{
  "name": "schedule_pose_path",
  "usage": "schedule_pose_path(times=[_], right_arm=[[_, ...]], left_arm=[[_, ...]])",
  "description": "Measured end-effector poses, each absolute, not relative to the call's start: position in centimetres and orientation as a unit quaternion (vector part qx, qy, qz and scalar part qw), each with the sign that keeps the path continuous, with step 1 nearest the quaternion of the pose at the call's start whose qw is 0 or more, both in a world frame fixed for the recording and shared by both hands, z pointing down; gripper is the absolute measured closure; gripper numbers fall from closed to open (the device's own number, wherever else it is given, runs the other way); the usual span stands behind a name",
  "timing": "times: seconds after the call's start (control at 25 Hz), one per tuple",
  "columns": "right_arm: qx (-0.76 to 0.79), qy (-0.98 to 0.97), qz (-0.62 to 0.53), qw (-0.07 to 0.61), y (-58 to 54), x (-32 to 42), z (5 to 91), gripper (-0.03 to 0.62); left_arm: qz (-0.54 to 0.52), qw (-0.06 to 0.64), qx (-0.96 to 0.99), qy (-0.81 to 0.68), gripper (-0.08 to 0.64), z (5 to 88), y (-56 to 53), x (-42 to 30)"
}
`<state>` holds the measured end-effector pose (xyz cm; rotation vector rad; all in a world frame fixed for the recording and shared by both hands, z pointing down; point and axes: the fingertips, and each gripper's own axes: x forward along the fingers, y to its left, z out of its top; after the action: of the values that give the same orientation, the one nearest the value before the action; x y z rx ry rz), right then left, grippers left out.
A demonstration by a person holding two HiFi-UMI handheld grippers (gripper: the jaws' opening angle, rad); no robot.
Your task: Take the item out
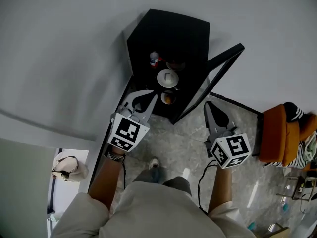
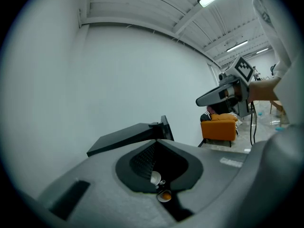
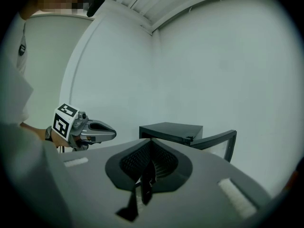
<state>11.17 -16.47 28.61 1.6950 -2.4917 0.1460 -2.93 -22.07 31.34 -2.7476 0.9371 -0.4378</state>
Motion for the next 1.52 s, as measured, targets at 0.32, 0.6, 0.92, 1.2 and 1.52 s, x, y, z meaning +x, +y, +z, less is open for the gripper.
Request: schedule_pose_path(times=[0.32, 0.6, 0.92, 1.2, 1.52], right_arm=[[0.568, -0.815, 0.072, 0.088, -20.1, 11.5, 33.0, 0.584], [0.573, -0.809, 0.086, 0.095, -23.2, 13.0, 37.9, 0.584], [0.566, -0.809, 0.103, 0.118, -25.7, 14.6, 45.2, 0.584], [0.557, -0.815, 0.115, 0.111, -26.9, 14.0, 48.6, 0.584], [0.559, -0.812, 0.125, 0.117, -27.9, 14.6, 52.8, 0.584]], left_arm=[[-0.182, 0.107, -0.931, 0.299, 0.555, 35.8, -27.6, -1.0], [-0.233, 0.126, -0.926, 0.268, 0.531, 42.5, -31.3, 1.5], [-0.285, 0.148, -0.914, 0.249, 0.503, 50.7, -34.6, 3.6], [-0.320, 0.162, -0.902, 0.239, 0.483, 56.2, -37.0, 5.2], [-0.361, 0.195, -0.888, 0.209, 0.440, 62.2, -39.9, 7.0]])
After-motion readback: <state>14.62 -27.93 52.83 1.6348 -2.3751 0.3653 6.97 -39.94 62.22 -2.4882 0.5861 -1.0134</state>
